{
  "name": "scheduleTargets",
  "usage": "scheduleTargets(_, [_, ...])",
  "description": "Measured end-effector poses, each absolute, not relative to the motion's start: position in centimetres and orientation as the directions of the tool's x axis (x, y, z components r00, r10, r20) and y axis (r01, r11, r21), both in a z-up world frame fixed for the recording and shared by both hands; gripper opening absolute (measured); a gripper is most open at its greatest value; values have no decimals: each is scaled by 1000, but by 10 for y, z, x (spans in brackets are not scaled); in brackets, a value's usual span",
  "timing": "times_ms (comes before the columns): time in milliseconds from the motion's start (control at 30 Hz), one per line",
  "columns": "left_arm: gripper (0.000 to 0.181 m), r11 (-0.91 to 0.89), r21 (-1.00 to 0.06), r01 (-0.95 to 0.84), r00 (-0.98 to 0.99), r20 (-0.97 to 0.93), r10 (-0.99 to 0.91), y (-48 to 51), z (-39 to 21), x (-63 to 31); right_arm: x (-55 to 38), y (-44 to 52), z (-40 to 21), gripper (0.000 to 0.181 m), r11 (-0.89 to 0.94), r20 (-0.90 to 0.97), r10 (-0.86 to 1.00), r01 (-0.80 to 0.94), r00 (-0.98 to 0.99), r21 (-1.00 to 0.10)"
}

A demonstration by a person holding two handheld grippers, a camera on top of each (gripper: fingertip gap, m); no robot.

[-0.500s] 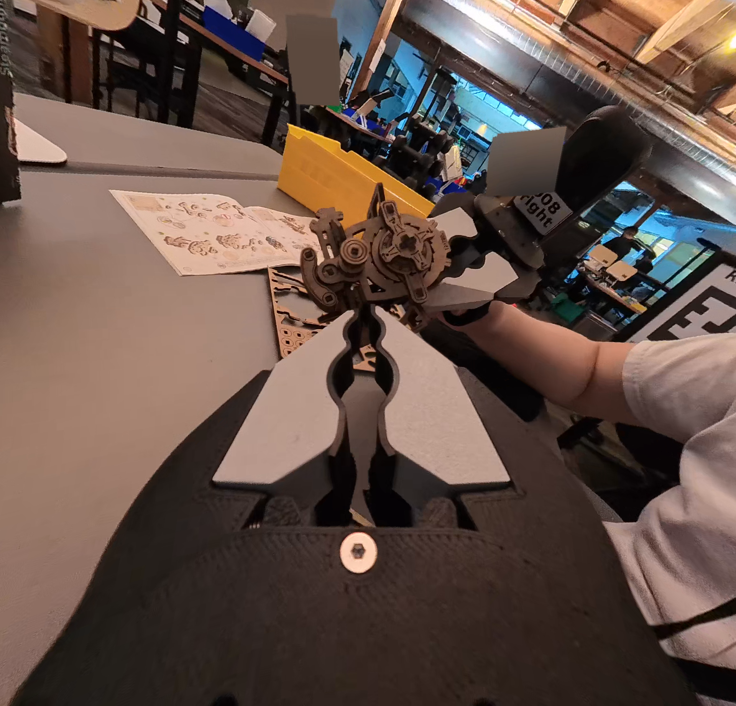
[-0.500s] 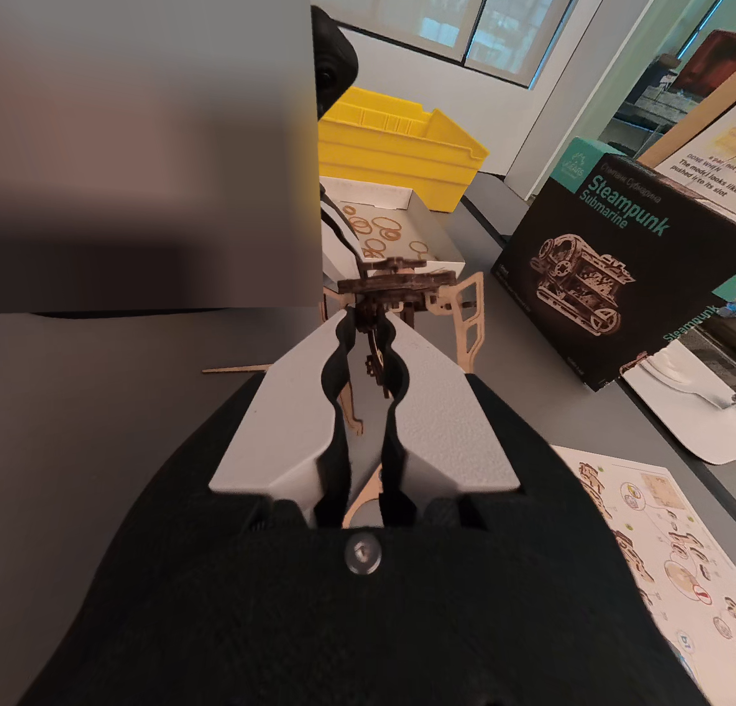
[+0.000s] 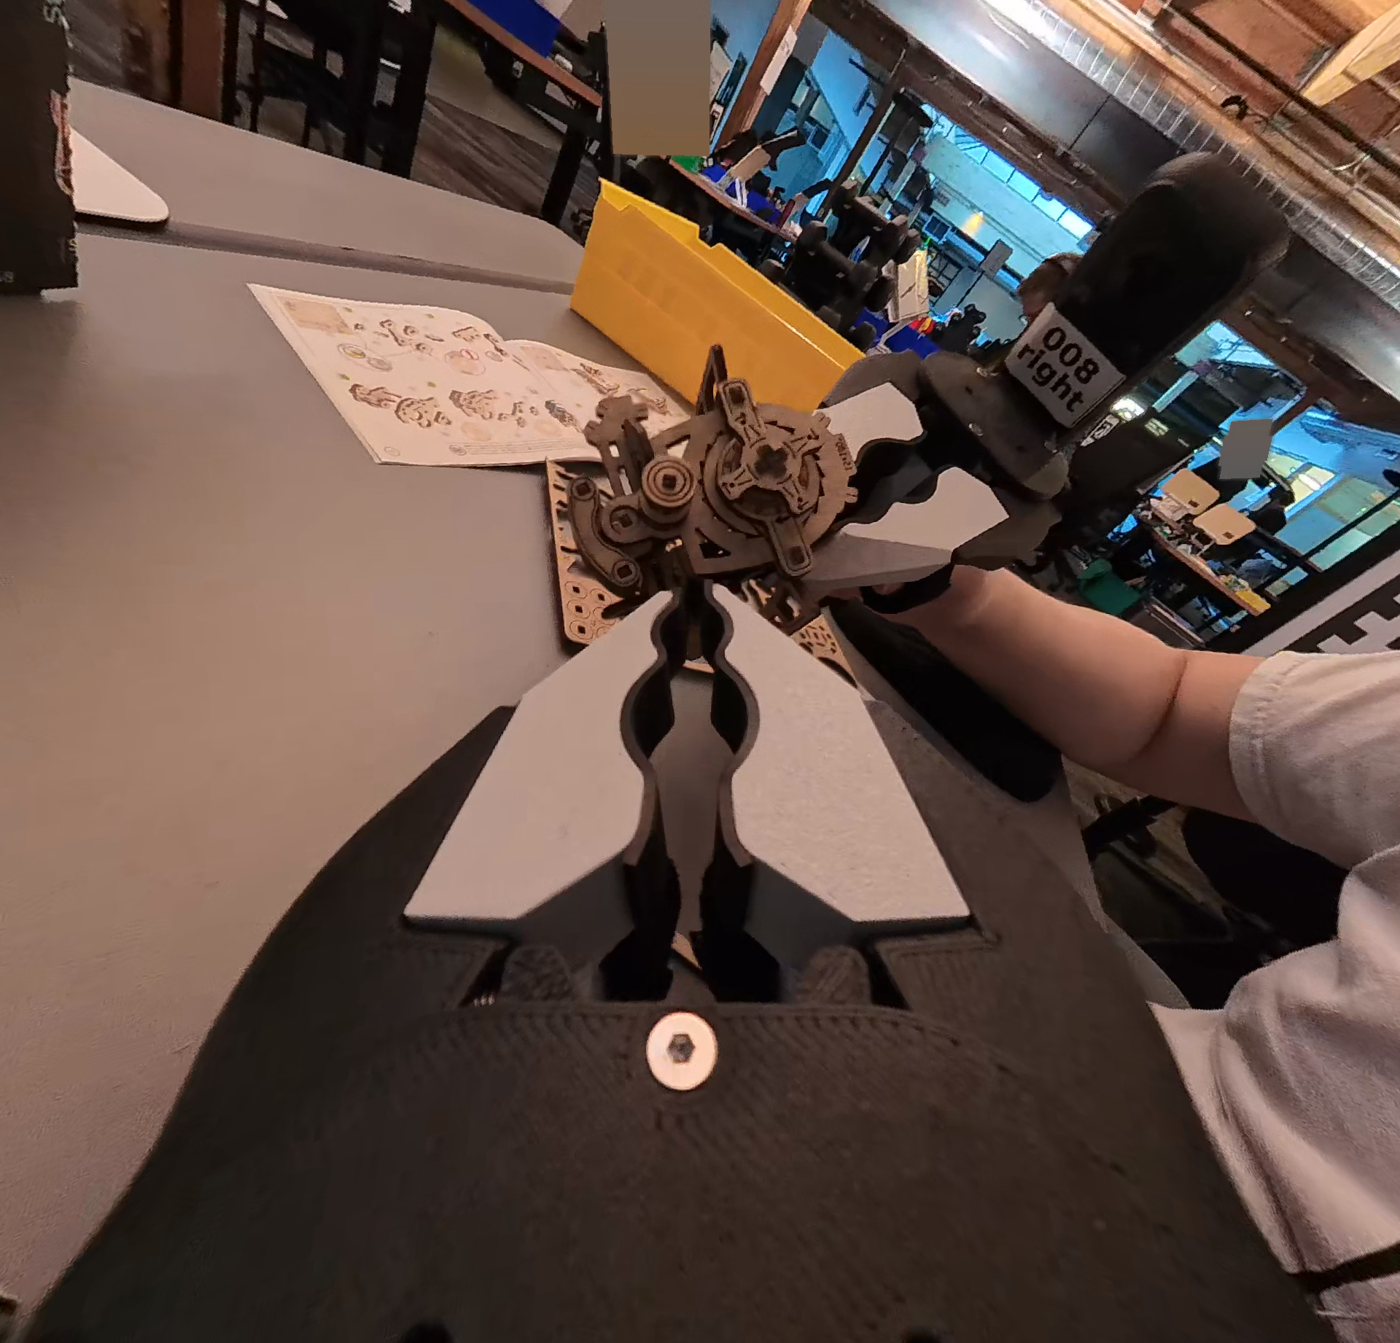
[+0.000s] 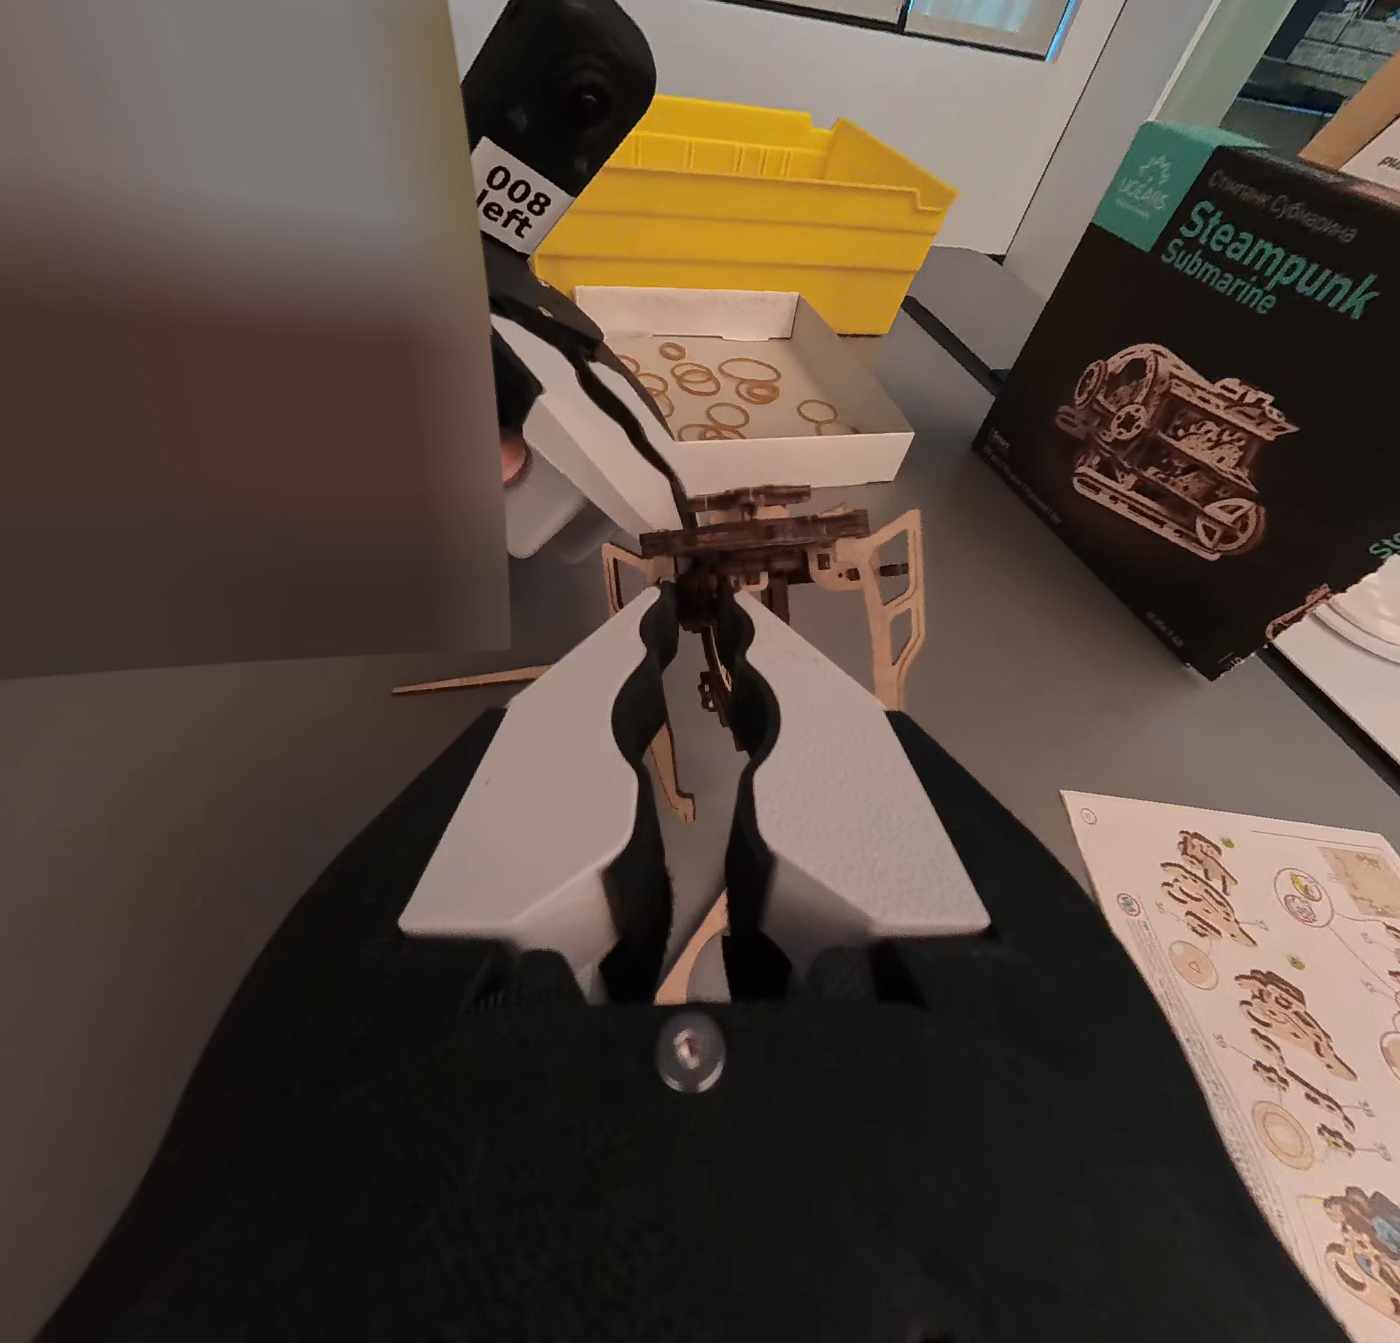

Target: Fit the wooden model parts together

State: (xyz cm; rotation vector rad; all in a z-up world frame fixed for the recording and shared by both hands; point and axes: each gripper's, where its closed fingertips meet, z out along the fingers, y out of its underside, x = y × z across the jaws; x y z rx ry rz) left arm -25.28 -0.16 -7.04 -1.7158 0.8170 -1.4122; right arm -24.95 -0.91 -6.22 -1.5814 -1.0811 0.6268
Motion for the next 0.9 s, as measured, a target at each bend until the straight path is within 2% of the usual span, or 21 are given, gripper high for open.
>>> scheduleTargets(900, [0,-514,-857,-19,220,498,-839,2,-76,-253,-251,-6,-70,9,-67,101,887,342,451,-937])
